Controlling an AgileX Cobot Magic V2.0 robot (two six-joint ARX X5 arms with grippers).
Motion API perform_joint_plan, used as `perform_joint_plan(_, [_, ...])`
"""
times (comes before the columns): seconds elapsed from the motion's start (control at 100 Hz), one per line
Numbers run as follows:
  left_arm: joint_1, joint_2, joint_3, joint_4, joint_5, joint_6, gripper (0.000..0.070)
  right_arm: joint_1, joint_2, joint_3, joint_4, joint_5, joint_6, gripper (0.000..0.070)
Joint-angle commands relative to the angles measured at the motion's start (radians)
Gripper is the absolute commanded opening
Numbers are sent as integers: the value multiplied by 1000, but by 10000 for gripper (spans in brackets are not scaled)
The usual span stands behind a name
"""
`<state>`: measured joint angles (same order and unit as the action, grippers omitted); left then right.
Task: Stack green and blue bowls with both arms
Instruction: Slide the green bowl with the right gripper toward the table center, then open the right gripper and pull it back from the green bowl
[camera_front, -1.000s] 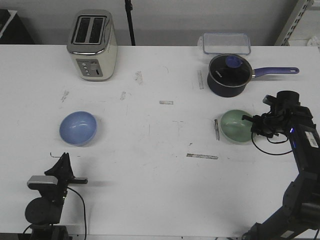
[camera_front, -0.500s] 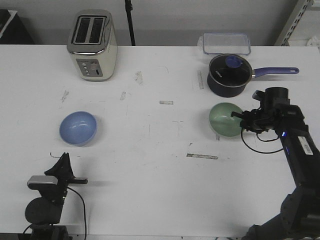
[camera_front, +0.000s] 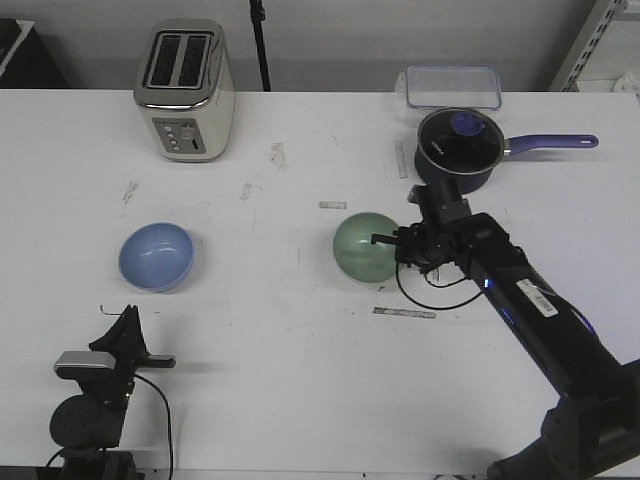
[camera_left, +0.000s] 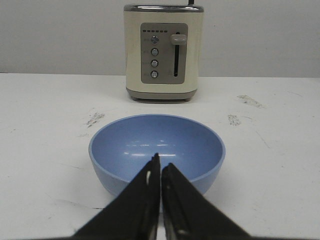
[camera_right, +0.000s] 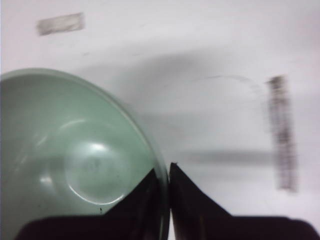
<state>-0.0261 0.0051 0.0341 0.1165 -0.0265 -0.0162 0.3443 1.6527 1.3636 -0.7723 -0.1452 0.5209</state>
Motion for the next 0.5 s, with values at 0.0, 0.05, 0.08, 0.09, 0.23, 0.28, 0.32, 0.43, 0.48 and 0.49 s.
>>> perform_joint_plan(0.0, [3,-2,-22,12,1,5,2,42,40,18,29,7,85,0])
perform_joint_plan(0.05, [3,-2,-22,12,1,6,1,76,53,18,47,7,117,0])
perform_joint_plan(0.08, [3,-2,-22,12,1,6,1,93,58,18,55,8,135,0])
perform_joint_plan(0.09, [3,-2,-22,12,1,6,2,98,60,18,58,7,139,0])
perform_joint_plan(0.23, [3,-2,-22,12,1,6,1,145,79,18,103,11,183,0])
perform_joint_plan(0.28, [3,-2,-22,12,1,6,2,156,88,18,114,14,191,0])
perform_joint_plan(0.32, [3,-2,-22,12,1,6,2,161,95,18,117,15,193,0])
perform_joint_plan(0.43, [3,-2,-22,12,1,5,1,169,121,18,118,16,197,0])
perform_joint_plan(0.48, [3,-2,-22,12,1,5,1,169,134,18,116,16,197,0])
perform_joint_plan(0.49, [3,-2,-22,12,1,6,1,169,136,18,116,16,197,0])
